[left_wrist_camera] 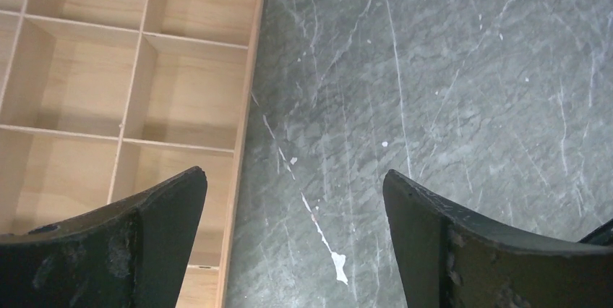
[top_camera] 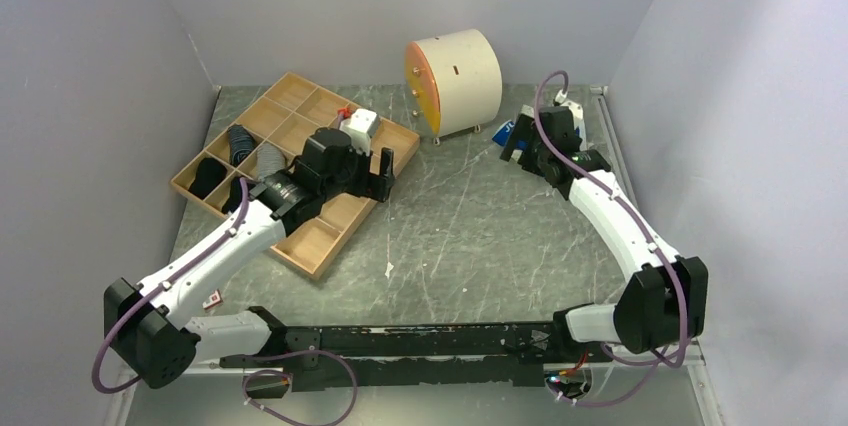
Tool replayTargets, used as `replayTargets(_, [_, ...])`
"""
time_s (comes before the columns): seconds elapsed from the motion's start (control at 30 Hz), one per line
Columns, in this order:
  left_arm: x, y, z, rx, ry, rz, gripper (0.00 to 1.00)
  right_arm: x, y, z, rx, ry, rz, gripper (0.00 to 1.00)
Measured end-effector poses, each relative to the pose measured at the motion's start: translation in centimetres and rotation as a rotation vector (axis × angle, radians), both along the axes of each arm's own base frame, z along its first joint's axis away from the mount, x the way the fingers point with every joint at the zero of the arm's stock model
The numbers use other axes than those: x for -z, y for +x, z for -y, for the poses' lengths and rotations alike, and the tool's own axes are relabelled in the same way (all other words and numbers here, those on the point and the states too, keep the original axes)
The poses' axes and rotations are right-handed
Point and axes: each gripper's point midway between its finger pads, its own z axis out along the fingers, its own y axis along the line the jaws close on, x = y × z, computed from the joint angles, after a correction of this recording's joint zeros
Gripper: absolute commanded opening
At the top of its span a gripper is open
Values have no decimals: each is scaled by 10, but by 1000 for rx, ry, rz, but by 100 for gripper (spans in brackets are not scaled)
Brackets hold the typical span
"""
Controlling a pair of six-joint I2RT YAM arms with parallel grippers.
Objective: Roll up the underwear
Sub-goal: Pick up the underwear.
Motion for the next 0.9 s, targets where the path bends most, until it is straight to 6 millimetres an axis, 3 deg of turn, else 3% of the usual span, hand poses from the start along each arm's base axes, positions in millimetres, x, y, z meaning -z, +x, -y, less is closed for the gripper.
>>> replayTargets(0.23, [22, -7, 2, 13, 18, -30, 97, 55, -18, -6, -65, -9, -122, 100])
replayTargets(0.43, [31, -8, 2, 0, 11, -49, 96, 79, -2, -2, -56, -54, -186, 100])
replayTargets(0.57, [33, -12, -4, -24, 5, -48, 96, 73, 18, -7, -64, -48, -175, 100])
replayTargets(0.7, [22, -14, -11, -52, -18, -17, 96, 61, 25, -10, -78, -45, -142, 100])
replayTargets(0.83, [19, -14, -8, -43, -30, -9, 96, 60, 27, 2, -51, -86, -136, 99])
replayTargets(0.9, [23, -14, -3, -24, -36, -28, 96, 59, 33, 13, -21, -89, -134, 93])
